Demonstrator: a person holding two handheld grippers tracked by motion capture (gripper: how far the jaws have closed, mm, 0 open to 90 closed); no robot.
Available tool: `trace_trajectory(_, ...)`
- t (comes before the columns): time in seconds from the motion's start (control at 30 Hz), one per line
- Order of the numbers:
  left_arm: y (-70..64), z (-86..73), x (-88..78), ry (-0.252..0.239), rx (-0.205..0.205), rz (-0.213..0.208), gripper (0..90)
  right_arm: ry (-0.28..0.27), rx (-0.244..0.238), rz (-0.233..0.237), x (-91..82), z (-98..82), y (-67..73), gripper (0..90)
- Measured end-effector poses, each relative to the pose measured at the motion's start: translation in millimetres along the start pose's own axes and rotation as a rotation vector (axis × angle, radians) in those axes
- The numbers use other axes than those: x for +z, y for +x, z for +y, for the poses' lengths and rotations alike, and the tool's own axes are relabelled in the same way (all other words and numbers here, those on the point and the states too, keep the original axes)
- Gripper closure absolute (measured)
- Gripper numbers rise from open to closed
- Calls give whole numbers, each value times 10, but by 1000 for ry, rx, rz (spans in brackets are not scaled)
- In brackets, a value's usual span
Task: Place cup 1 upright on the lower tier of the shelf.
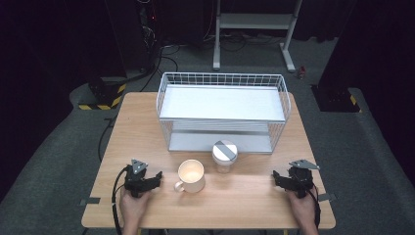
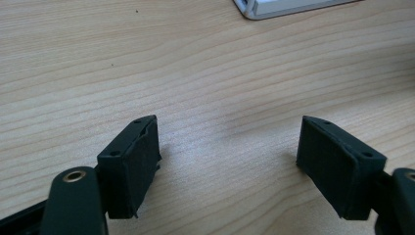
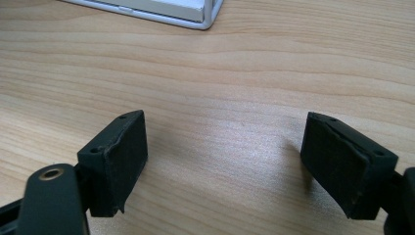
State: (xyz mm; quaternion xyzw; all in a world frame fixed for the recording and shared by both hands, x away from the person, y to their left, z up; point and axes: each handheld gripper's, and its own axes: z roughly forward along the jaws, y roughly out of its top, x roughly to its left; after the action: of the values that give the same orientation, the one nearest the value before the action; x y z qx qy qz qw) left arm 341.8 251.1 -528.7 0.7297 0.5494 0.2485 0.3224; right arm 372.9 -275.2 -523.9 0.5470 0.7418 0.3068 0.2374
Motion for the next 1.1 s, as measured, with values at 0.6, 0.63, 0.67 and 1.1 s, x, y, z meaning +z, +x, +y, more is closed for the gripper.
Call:
trace_trajectory(0.6,-1,-1,-2,2,-10,3,239,1,0,2,0,0,0,175)
trace_trajectory(0.63,0,-1,-2,2,-10,3,240,1,0,2,0,0,0,174)
trace_trajectory(0.67,-1,-1,-2,2,-10,3,240,2,0,5,-1,0,-1,170)
trace_trajectory(1.1,0,-1,-2,1,-13,6,240,-7,-29,56,-41,-37,11,159)
